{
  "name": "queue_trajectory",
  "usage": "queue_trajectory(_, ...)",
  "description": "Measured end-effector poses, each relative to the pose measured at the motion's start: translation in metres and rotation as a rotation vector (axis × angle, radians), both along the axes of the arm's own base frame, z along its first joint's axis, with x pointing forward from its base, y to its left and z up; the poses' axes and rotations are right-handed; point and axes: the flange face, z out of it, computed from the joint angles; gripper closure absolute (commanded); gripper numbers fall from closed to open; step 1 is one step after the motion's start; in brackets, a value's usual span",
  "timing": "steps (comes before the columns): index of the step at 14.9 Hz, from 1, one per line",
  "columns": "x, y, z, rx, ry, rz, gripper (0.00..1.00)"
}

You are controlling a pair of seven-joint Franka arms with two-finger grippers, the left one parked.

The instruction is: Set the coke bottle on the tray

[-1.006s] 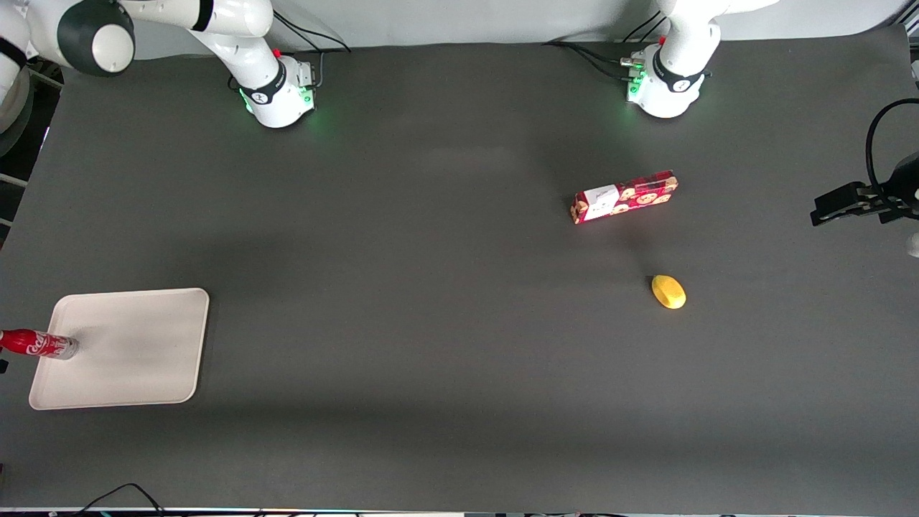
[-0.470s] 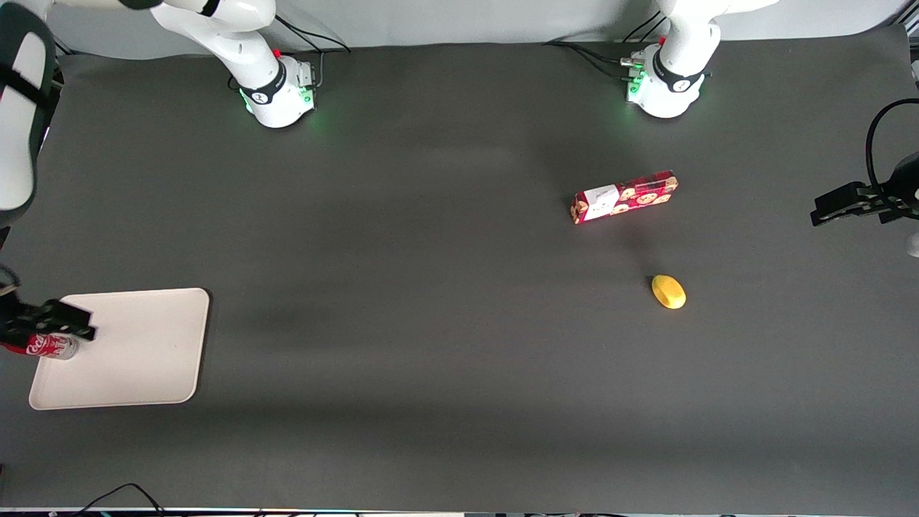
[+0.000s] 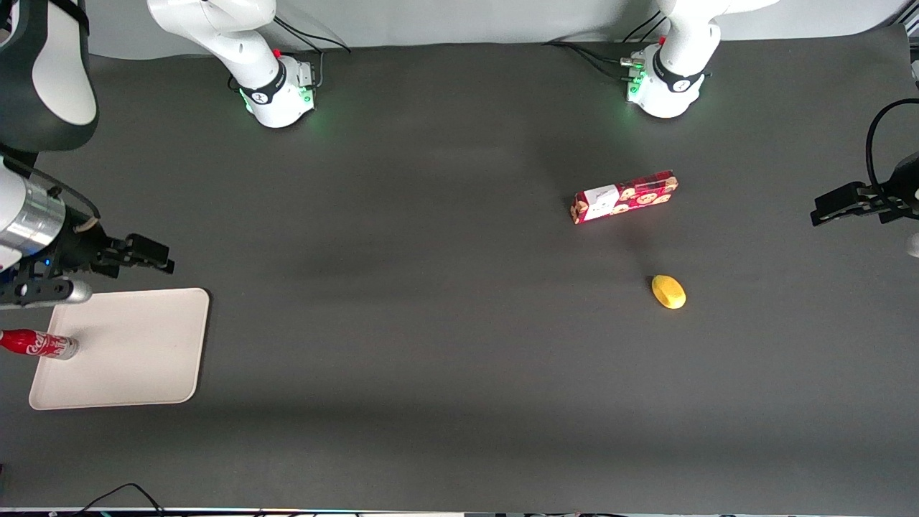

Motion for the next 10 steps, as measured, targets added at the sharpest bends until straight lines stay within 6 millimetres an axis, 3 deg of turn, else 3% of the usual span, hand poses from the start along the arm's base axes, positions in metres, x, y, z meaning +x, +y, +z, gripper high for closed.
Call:
queue_trajectory(5, -0.054, -0.012, 0.015, 0.01, -0.001, -0.078, 0.0)
queue_trajectory(10, -0.076, -0.021, 0.037, 0.016, -0.035, -0.126, 0.0)
